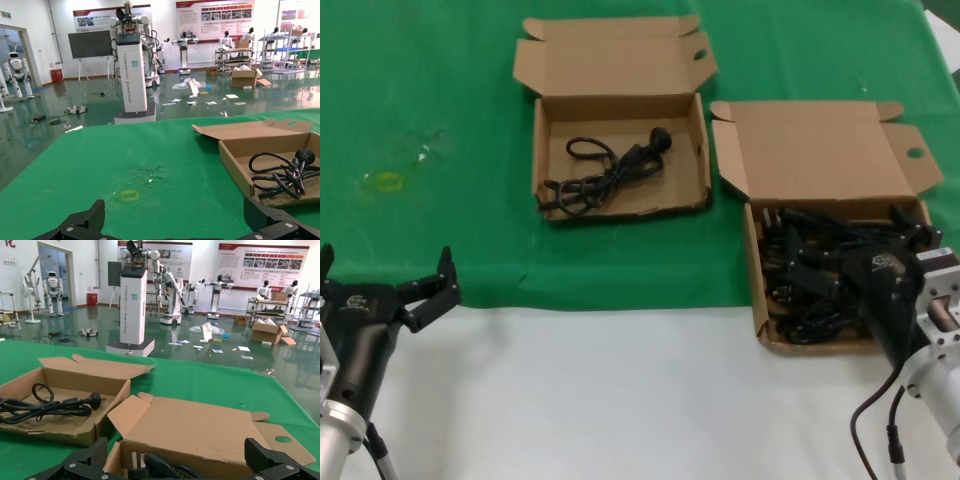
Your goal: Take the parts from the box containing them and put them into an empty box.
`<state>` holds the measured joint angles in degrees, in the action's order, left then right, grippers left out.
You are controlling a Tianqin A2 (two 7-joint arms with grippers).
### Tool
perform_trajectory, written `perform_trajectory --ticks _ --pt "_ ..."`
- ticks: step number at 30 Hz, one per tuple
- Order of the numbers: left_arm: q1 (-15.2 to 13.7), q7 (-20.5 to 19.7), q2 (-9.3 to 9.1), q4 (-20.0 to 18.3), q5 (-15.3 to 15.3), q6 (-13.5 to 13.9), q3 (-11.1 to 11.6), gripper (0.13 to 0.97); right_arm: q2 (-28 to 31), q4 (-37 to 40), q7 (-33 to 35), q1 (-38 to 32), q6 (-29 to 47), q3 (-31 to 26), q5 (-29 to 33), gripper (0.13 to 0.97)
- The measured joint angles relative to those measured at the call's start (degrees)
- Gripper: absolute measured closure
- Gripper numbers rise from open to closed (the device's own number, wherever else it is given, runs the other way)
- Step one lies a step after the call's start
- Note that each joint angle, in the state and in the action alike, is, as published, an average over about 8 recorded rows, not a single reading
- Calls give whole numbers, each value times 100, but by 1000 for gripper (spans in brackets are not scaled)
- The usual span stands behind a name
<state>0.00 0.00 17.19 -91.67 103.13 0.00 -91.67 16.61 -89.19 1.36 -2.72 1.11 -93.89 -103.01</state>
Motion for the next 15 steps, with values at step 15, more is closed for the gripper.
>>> perform_trajectory --ticks 15 --pt "0 0 0 0 0 0 0 132 0 0 0 0 0 0 0 129"
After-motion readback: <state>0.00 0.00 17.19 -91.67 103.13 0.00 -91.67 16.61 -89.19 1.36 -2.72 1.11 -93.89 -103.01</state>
